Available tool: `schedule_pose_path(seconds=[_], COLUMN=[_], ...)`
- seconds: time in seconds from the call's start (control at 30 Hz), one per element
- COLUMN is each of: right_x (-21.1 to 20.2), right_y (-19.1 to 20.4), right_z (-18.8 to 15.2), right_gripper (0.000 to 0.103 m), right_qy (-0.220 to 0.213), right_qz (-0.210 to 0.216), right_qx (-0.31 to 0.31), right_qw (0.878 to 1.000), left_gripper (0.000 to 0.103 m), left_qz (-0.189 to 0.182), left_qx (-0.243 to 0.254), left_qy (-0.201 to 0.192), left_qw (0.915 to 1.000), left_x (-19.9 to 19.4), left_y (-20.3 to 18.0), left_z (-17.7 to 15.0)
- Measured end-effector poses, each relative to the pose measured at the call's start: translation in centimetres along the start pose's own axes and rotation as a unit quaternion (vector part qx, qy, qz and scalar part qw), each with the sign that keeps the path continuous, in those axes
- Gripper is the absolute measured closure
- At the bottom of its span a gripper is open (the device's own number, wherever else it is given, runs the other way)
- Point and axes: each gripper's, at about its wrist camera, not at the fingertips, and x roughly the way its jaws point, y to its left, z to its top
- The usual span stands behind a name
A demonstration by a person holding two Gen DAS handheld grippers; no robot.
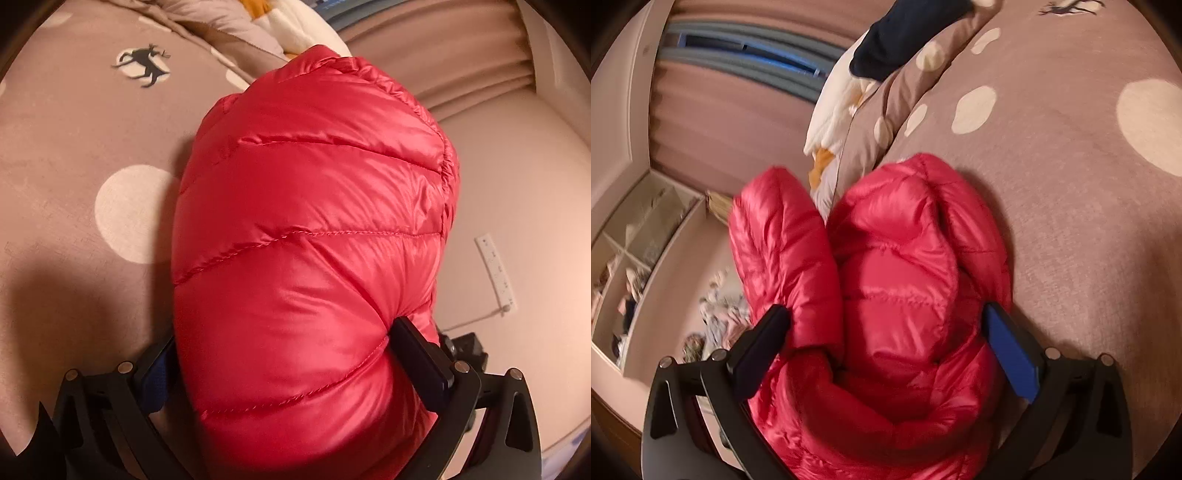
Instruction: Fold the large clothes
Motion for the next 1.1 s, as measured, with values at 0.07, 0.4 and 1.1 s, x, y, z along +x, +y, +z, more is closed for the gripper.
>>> schedule_pose_path(seconds=[0.07, 0.4, 1.1], right_x=[0.4, 1.2, -0.9], right_y=[0.4, 0.6, 1.1], right_z=[-0.1, 0.4, -0.4], right_gripper=[0.000, 0.000, 0.050], right_qy=[0.013, 0.058, 0.041], right_qz=[-0.001, 0.034, 0.157], right_qx=[-0.016, -0.034, 0.001], right_qw=[1.000, 0.997, 0.987], left_gripper=[0.000, 0.000, 0.002], left_qz=[0.017, 0.049, 0.084], left_qx=[0.024, 0.058, 0.137], left_qy=[-0.002, -0.012, -0.043], left_qw=[0.9996, 0.9971, 0.9860], left_x=[0.5, 1.6, 3.0], left_y=[-1.0, -2.8, -10.9], left_z=[-0.3, -0.4, -3.5])
